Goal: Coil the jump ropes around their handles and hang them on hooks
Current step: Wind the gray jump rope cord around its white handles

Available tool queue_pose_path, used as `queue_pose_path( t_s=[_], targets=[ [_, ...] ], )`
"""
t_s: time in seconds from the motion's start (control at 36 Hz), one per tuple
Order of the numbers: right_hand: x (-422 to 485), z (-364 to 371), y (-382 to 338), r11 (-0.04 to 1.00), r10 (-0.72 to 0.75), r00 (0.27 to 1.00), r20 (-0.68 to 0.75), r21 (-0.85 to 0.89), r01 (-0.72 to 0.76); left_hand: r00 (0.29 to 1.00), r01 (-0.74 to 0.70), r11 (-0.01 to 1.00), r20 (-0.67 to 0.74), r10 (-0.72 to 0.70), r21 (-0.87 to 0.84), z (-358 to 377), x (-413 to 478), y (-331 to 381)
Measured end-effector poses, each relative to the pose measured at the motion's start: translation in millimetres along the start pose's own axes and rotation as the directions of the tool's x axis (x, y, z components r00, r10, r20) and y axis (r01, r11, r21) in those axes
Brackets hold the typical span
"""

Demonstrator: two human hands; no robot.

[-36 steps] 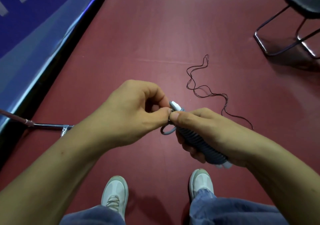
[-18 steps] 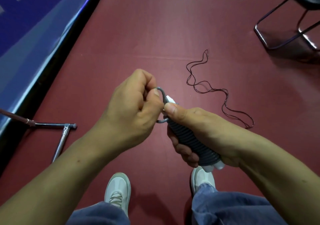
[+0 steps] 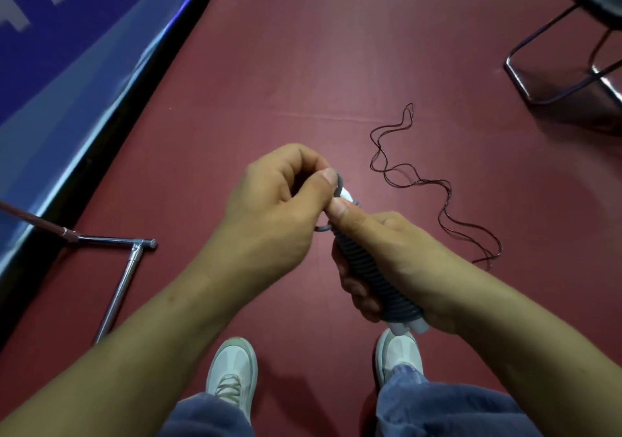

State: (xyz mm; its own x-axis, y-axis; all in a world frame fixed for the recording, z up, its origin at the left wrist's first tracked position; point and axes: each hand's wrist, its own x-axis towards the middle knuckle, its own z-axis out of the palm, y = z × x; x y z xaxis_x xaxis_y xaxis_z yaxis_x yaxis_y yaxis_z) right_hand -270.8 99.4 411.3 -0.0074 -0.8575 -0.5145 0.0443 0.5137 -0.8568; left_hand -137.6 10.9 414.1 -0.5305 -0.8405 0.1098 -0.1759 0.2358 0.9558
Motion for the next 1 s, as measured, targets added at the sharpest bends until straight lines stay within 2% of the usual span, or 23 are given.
queue_pose_path(
  t_s=[0.08, 0.14, 0.19, 0.22, 0.25, 0.28, 0.31, 0.33, 0.36, 0.44, 0.5, 0.56, 0.61, 0.78, 0.89, 1.0],
  targets=[
    [4, 7, 1, 0.995, 0.032, 0.999, 0.007, 0.093, -0.033, 0.985, 0.151, 0.951, -0.043, -0.168, -0.271, 12, 3, -2],
    [6, 11, 1, 0.991, 0.041, 0.999, 0.003, 0.131, -0.041, 0.941, 0.26, 0.809, -0.05, -0.335, -0.527, 16, 7, 1],
    [9, 14, 0, 0.988, 0.04, 0.999, 0.001, 0.152, -0.04, 0.892, 0.31, 0.599, 0.008, -0.452, -0.738, 14, 10, 6],
    [11, 16, 0, 0.987, 0.04, 0.999, -0.003, 0.154, -0.039, 0.876, 0.33, 0.518, 0.051, -0.48, -0.789, 12, 12, 6],
    [12, 16, -1, 0.988, 0.039, 0.999, -0.012, 0.149, -0.037, 0.873, 0.354, 0.503, 0.085, -0.48, -0.789, 9, 14, 4],
    [12, 16, -2, 0.991, 0.034, 0.999, -0.027, 0.134, -0.03, 0.889, 0.37, 0.573, 0.1, -0.447, -0.731, 3, 16, 1],
    [11, 15, -3, 0.993, 0.023, 0.999, -0.045, 0.113, -0.018, 0.92, 0.36, 0.707, 0.106, -0.377, -0.609, -3, 19, -1],
    [10, 13, -4, 0.996, 0.007, 0.998, -0.062, 0.086, -0.001, 0.952, 0.305, 0.833, 0.122, -0.28, -0.462, -10, 21, -2],
    [9, 11, -5, 0.999, -0.012, 0.997, -0.073, 0.051, 0.016, 0.969, 0.236, 0.907, 0.159, -0.191, -0.349, -18, 23, -2],
    [7, 5, -5, 0.997, -0.043, 0.994, -0.102, -0.073, 0.035, 0.955, 0.15, 0.974, 0.28, -0.099, -0.167, -35, 26, -1],
    [8, 5, -5, 0.993, -0.041, 0.994, -0.101, -0.111, 0.03, 0.957, 0.08, 0.996, 0.282, -0.064, -0.047, -38, 24, -1],
    [8, 7, -4, 0.992, -0.043, 0.995, -0.09, -0.12, 0.032, 0.968, 0.057, 0.998, 0.248, -0.05, -0.023, -37, 23, -3],
    [8, 10, -3, 0.994, -0.046, 0.996, -0.071, -0.106, 0.038, 0.98, 0.074, 0.995, 0.19, -0.06, -0.071, -36, 22, -3],
    [8, 22, -4, 0.998, -0.064, 0.993, -0.097, -0.009, 0.064, 0.98, 0.188, 0.917, 0.003, -0.2, -0.351, -21, 21, -3],
    [13, 28, -7, 0.995, -0.098, 0.985, -0.144, -0.04, 0.094, 0.93, 0.28, 0.812, -0.065, -0.362, -0.513, -17, 22, -1],
    [16, 33, -8, 0.993, -0.11, 0.979, -0.17, -0.055, 0.102, 0.852, 0.329, 0.64, -0.073, -0.518, -0.694, -13, 24, -1]
  ],
)
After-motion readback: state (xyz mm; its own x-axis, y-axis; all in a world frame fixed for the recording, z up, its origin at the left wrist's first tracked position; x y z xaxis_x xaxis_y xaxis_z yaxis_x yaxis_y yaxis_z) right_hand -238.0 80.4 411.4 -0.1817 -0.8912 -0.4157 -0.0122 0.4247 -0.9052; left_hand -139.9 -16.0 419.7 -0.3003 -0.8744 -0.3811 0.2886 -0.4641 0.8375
